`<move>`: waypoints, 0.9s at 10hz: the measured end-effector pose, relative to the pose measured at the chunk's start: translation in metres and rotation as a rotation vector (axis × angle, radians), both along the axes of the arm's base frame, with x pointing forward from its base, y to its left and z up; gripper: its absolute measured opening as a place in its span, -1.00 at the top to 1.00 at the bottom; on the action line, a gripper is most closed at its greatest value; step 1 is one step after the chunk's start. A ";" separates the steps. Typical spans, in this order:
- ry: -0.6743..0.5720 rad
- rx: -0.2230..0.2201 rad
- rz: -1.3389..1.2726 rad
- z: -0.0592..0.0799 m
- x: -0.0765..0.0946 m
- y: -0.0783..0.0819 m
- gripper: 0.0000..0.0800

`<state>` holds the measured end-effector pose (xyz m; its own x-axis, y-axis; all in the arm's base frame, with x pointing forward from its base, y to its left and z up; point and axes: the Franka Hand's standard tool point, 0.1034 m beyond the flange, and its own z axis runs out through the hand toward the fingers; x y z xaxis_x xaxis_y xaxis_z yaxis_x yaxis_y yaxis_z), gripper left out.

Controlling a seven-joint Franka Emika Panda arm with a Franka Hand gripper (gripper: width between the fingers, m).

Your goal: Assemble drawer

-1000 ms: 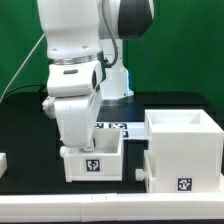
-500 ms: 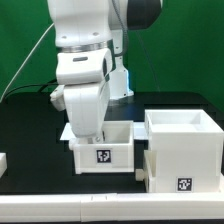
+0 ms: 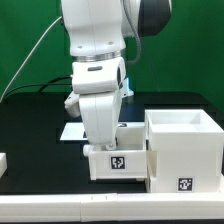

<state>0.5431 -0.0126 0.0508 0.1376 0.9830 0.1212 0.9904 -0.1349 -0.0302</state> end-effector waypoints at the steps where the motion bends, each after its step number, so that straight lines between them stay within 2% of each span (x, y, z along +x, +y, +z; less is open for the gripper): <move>1: -0.018 -0.008 0.005 0.001 0.002 0.002 0.90; 3: -0.062 -0.028 0.010 0.002 0.005 0.005 0.90; 8: -0.070 -0.031 0.018 0.001 0.004 0.005 0.90; 9: -0.097 -0.050 0.078 0.003 0.007 0.011 0.90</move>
Offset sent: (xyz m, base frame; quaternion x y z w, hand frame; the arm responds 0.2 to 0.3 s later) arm -0.0038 0.0038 0.0026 -0.0609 -0.0221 -0.0219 0.9977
